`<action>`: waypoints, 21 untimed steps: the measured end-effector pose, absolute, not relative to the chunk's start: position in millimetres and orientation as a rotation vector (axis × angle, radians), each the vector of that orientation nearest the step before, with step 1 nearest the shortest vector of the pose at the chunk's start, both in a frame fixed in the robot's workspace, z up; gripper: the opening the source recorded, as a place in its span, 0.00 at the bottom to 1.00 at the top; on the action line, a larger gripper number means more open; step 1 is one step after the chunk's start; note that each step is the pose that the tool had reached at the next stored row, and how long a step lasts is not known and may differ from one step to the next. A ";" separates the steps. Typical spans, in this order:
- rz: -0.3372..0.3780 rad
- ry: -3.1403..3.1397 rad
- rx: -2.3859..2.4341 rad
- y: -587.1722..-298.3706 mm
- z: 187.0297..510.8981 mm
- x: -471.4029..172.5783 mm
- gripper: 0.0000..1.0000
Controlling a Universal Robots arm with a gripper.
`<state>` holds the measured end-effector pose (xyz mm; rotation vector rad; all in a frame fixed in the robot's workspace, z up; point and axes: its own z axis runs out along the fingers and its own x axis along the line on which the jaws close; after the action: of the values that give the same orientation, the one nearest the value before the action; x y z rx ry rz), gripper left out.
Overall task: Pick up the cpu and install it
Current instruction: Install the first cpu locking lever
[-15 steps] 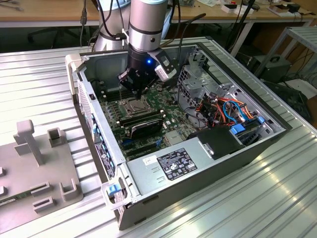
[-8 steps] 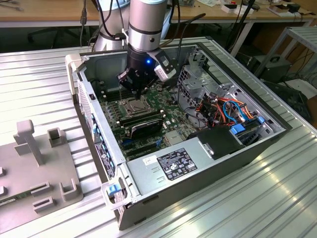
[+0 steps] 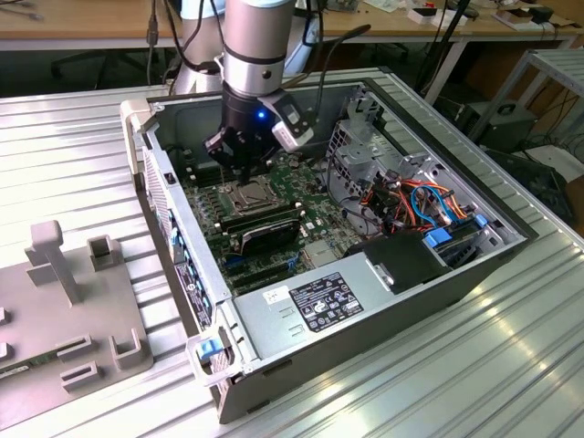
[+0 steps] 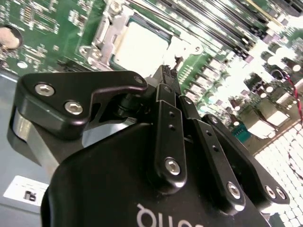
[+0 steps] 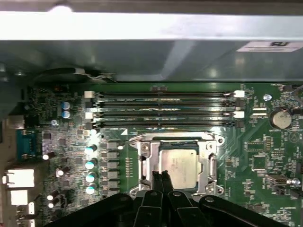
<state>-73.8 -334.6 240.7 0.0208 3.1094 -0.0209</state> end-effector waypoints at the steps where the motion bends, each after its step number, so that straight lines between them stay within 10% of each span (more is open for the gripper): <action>1: -0.021 3.109 0.021 -334.6 240.7 -76.7 0.11; 21: -0.021 3.109 0.021 -334.6 249.3 -111.8 0.11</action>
<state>-111.8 -334.6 249.3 0.0213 3.1088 -0.0209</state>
